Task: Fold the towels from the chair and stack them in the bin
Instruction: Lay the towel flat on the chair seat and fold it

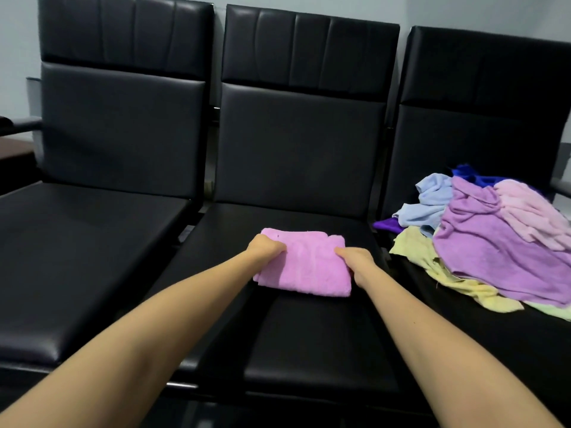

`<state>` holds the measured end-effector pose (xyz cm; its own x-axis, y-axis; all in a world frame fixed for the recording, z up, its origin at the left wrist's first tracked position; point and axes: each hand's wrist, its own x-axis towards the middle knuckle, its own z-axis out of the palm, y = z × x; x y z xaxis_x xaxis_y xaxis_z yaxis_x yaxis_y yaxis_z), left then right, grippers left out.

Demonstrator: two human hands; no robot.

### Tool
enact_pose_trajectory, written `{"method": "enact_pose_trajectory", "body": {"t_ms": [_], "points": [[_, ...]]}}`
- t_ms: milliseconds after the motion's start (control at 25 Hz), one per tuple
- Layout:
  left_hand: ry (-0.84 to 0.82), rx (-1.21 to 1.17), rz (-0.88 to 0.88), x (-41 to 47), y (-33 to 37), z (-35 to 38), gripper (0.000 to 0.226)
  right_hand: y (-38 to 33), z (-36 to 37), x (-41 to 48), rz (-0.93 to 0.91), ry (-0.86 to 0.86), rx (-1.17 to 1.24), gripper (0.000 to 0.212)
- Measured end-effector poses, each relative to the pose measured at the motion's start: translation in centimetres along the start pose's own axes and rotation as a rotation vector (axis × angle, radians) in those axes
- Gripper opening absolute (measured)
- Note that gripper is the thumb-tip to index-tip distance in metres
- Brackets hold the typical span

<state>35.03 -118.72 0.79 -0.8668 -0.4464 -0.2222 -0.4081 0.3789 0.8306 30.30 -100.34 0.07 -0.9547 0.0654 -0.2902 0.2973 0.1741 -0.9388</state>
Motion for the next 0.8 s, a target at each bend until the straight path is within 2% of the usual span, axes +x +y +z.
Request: {"method": "enact_pose_trajectory", "body": {"t_ms": [80, 200, 240, 280, 360, 440, 560, 640, 800], "points": [[0.064, -0.076, 0.136, 0.5, -0.1, -0.1, 0.007, -0.6, 0.4, 0.5, -0.156, 0.009, 0.03, 0.024], [0.181, -0.112, 0.191, 1.4, -0.6, -0.3, 0.014, -1.9, 1.1, 1.4, -0.278, 0.022, 0.016, 0.024], [0.171, -0.045, 0.155, 1.5, -0.7, -0.3, 0.012, -2.1, 1.5, 1.8, -0.264, 0.011, -0.058, 0.03], [0.153, 0.074, 0.094, 1.8, -0.8, 0.0, 0.02, -2.0, 2.0, 2.3, -0.212, -0.016, -0.155, 0.038], [0.144, 0.299, -0.035, 2.3, -1.0, 0.7, 0.046, -1.6, 2.6, 2.6, -0.068, -0.071, -0.331, 0.049], [0.165, 0.342, -0.095, 2.5, -0.8, 1.1, 0.052, -1.0, 2.7, 2.4, -0.018, -0.057, -0.427, 0.053], [0.069, 0.193, -0.061, 2.4, 0.0, 1.1, 0.049, -0.8, 2.3, 2.4, 0.015, -0.058, -0.39, 0.056], [-0.012, 0.039, -0.092, 1.9, 0.7, 0.9, 0.056, -0.7, 2.0, 2.2, 0.054, -0.086, -0.363, 0.059], [-0.149, -0.229, -0.16, 0.6, 2.2, 0.4, 0.041, -1.0, 1.0, 1.2, 0.013, -0.201, -0.3, 0.033]]}}
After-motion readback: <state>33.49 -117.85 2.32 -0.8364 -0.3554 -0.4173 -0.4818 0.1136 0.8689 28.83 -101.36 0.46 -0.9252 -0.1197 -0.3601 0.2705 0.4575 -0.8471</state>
